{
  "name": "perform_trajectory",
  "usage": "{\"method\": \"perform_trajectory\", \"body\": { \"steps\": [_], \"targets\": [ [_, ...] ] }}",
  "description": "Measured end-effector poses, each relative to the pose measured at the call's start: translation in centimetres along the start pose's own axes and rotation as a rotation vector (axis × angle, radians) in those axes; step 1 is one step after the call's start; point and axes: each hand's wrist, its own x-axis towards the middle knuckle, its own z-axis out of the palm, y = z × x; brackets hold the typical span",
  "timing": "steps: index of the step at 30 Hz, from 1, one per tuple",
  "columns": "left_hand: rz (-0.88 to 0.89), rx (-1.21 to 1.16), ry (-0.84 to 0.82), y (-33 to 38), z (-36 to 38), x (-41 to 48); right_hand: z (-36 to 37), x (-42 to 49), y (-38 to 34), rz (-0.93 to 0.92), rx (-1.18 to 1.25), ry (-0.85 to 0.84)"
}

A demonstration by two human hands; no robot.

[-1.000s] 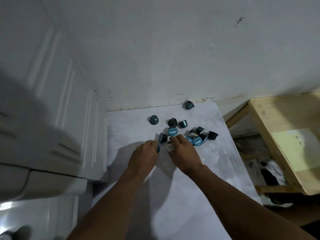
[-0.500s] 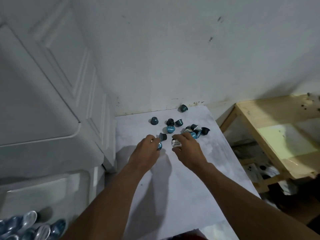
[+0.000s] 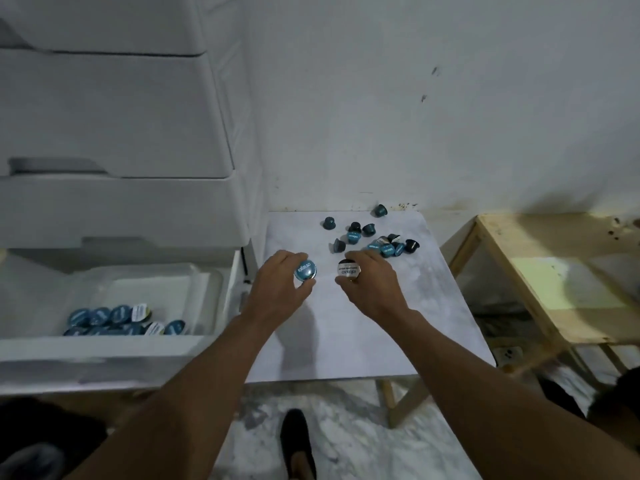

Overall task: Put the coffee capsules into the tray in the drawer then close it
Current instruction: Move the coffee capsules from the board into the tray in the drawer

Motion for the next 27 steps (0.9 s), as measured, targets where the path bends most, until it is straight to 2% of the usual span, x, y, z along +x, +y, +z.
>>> {"method": "perform_trajectory", "body": {
  "steps": [12,21,27],
  "targets": [
    [-0.08,0.135,0.079,-5.0,-11.3,-8.7,4.9,-4.1,-13.5,-0.219,0.069,-0.038],
    [-0.103,0.198,0.035,-14.7,-22.2,-11.6,13.2,-5.4,-25.7,-0.221,0.099,-0.057],
    [-0.075,0.224,-0.03,-19.7,-26.7,-11.5,15.9,-5.9,-29.9,-0.14,0.058,-0.016]
  ]
}}
